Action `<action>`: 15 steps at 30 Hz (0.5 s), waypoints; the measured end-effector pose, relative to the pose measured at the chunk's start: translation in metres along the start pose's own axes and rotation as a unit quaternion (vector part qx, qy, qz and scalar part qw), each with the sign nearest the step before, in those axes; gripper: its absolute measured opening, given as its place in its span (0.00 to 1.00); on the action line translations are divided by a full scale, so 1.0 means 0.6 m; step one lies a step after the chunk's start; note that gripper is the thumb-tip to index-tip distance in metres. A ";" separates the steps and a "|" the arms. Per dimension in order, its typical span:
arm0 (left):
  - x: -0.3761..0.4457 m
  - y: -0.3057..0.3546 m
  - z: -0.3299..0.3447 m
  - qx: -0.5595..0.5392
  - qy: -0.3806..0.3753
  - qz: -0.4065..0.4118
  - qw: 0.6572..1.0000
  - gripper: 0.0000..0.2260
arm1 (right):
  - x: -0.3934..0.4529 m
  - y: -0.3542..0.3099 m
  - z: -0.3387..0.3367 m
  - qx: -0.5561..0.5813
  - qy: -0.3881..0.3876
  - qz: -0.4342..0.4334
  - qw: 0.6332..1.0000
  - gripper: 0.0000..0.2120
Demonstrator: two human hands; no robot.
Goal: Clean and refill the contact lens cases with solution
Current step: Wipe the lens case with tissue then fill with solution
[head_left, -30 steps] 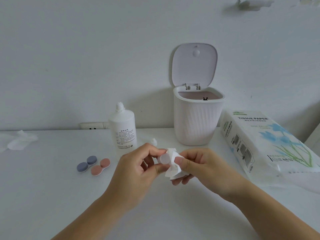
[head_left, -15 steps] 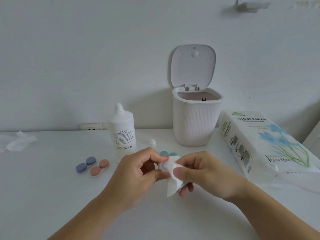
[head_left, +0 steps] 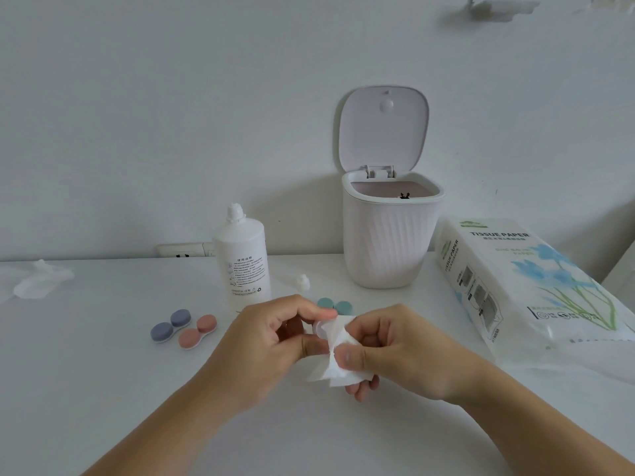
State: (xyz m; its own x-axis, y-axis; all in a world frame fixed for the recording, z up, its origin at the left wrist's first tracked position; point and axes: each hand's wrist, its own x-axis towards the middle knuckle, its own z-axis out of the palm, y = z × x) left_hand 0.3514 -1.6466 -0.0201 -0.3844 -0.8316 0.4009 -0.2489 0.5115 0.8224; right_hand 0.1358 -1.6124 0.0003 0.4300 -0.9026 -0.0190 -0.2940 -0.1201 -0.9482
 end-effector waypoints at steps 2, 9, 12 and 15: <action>-0.001 0.000 0.002 0.005 0.006 0.004 1.000 0.12 | -0.001 -0.001 -0.001 0.003 0.000 -0.001 1.000 0.08; -0.012 0.001 0.024 0.013 0.078 0.034 0.996 0.13 | 0.004 0.001 -0.006 0.040 0.064 -0.035 0.997 0.14; -0.012 0.002 0.023 0.014 0.082 0.033 0.996 0.13 | 0.006 0.003 -0.002 0.055 0.083 -0.038 0.994 0.13; -0.005 0.002 0.012 0.027 0.062 0.018 0.998 0.12 | 0.006 0.002 0.000 0.039 0.066 -0.030 0.997 0.12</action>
State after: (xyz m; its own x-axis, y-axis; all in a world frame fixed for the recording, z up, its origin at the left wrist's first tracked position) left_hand 0.3458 -1.6421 -0.0234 -0.2820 -0.8313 0.4790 -0.2856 0.5494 0.7852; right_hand 0.1373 -1.6159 -0.0010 0.3266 -0.9421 0.0755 -0.2011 -0.1474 -0.9684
